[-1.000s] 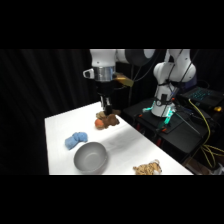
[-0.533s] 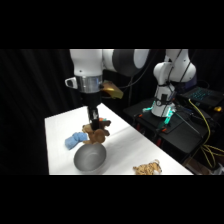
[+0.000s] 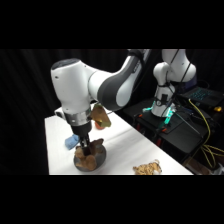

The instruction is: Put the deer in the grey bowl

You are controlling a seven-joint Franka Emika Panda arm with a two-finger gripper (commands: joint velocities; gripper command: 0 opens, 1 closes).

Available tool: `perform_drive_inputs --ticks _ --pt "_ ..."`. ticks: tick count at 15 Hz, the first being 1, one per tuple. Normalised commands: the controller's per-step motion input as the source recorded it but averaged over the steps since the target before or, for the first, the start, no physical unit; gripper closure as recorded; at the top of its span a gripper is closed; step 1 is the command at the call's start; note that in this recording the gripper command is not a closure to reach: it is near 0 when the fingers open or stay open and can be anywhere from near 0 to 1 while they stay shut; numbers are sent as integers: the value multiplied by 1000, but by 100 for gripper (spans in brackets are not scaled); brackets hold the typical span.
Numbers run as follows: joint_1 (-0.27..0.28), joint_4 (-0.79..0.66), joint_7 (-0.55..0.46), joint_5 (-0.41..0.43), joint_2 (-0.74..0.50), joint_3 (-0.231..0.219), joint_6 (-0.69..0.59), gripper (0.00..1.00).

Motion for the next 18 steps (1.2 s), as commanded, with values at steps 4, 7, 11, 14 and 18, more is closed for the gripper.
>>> perform_drive_inputs --ticks 4,7,11,14,18 --pt "55 195 -52 -48 19 -103 -132 0" --pt "26 86 -127 -42 -112 -58 -219 0" --pt "-31 41 -204 24 -203 2 -327 0" --pt "-50 -45 -225 -3 -496 5 -415 0" --pt "-73 26 -190 -13 -542 14 -512 0"
